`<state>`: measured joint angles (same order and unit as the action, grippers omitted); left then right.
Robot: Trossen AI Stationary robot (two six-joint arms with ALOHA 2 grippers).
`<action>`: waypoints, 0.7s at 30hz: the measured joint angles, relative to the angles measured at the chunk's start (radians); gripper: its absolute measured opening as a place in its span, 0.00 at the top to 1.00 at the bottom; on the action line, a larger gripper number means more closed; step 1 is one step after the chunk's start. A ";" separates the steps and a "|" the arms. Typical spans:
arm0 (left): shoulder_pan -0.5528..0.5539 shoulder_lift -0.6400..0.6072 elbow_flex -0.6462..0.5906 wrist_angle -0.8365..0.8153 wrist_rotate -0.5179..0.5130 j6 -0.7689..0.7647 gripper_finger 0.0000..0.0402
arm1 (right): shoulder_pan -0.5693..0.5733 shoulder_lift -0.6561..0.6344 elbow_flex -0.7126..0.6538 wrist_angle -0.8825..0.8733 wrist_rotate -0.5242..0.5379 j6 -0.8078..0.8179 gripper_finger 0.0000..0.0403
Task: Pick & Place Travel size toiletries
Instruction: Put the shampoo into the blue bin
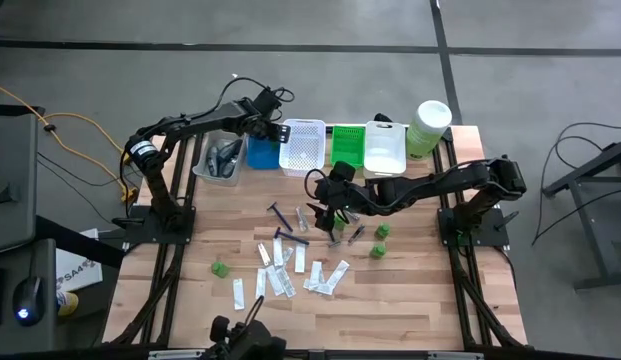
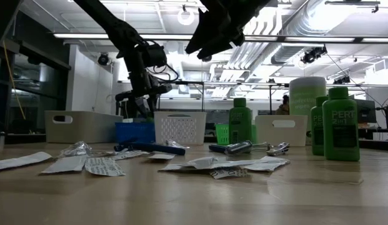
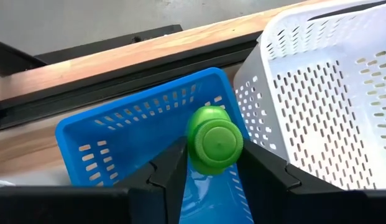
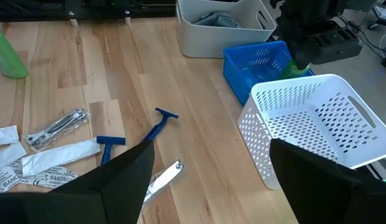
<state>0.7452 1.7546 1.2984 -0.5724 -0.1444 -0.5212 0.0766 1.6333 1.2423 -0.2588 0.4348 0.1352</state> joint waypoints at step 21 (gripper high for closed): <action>-0.007 -0.014 0.090 -0.107 -0.003 0.037 0.36 | 0.000 0.000 0.000 -0.049 0.008 0.021 0.22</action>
<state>0.7384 1.7408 1.3888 -0.6797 -0.1475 -0.4842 0.0769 1.6333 1.2423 -0.3078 0.4426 0.1565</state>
